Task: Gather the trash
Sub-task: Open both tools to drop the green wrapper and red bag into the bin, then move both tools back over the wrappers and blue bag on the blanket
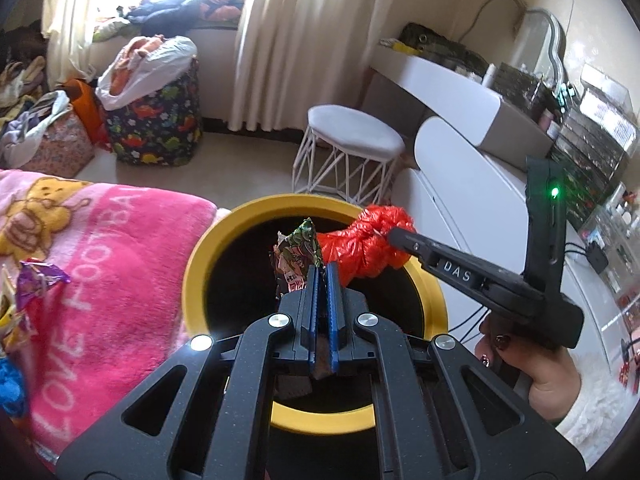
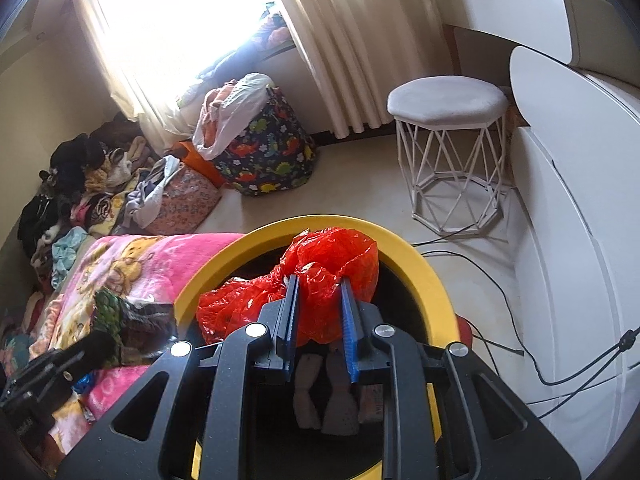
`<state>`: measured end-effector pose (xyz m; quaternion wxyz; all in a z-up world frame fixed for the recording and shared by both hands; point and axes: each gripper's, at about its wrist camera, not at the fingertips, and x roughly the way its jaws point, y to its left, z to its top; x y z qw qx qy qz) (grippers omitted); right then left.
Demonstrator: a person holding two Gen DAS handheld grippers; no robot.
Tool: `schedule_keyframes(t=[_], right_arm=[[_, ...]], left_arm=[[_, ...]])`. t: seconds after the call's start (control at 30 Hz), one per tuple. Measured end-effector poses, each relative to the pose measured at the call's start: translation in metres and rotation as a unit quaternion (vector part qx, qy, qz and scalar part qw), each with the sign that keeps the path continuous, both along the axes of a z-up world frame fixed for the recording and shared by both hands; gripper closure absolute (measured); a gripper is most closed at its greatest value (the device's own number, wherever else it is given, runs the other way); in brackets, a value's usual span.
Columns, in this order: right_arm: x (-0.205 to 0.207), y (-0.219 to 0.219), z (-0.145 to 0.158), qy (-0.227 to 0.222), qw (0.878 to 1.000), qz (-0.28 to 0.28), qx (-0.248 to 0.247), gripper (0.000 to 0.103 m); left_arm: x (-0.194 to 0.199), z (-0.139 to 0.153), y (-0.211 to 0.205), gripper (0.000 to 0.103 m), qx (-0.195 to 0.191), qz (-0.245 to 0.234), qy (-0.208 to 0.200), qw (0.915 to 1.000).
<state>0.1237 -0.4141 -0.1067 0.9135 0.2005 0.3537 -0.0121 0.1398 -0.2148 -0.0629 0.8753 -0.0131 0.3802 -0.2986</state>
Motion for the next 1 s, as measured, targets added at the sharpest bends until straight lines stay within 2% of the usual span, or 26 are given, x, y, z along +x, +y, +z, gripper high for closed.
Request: schedule_keyframes(t=[0.17,0.23,0.27,0.33,0.43,0.47,0.5,0.53,0.6,0.63,0.8,1.0], right_arm=[[0.001,-0.005,-0.004,0.004,1.0,-0.005,0.004,0.083],[0.001,-0.005,-0.004,0.005,1.0,-0.007,0.007,0.08],[0.002,-0.005,-0.004,0.005,1.0,-0.008,0.01,0.076],[0.002,-0.006,-0.005,0.005,1.0,-0.011,0.015,0.07],[0.002,-0.006,-0.005,0.004,1.0,-0.01,0.019,0.064],[0.002,-0.005,-0.004,0.003,1.0,-0.009,0.021,0.061],[0.002,-0.003,-0.004,0.002,1.0,-0.007,0.022,0.059],[0.002,-0.003,-0.003,0.001,1.0,-0.005,0.023,0.057],[0.001,0.0,-0.001,-0.003,1.0,0.0,0.027,0.051],[0.001,0.002,0.001,-0.005,1.0,0.003,0.029,0.05],[0.0,0.012,0.009,-0.019,0.999,0.017,0.032,0.04],[0.001,0.031,0.017,-0.032,0.998,0.044,0.03,0.037]], left_arm=[[0.007,-0.012,-0.01,0.101,0.007,-0.01,0.012,0.9999],[0.01,-0.015,-0.01,0.101,0.014,-0.005,0.009,0.9999],[0.012,-0.016,-0.009,0.097,0.015,-0.001,0.01,0.9998],[0.012,-0.016,-0.005,0.087,0.014,0.004,0.011,0.9998],[0.011,-0.013,0.002,0.063,0.015,0.021,0.003,0.9996],[0.011,-0.013,0.004,0.052,0.014,0.026,0.002,0.9996],[0.012,-0.011,0.009,0.044,0.009,0.034,0.002,0.9994],[0.011,-0.01,0.012,0.041,0.005,0.038,0.003,0.9993],[0.011,-0.007,0.019,0.018,-0.002,0.052,0.001,0.9986],[0.011,-0.006,0.022,0.014,-0.004,0.059,-0.001,0.9983],[0.009,0.003,0.04,0.011,-0.003,0.095,-0.015,0.9953],[0.005,0.013,0.061,0.011,-0.002,0.126,-0.033,0.9915]])
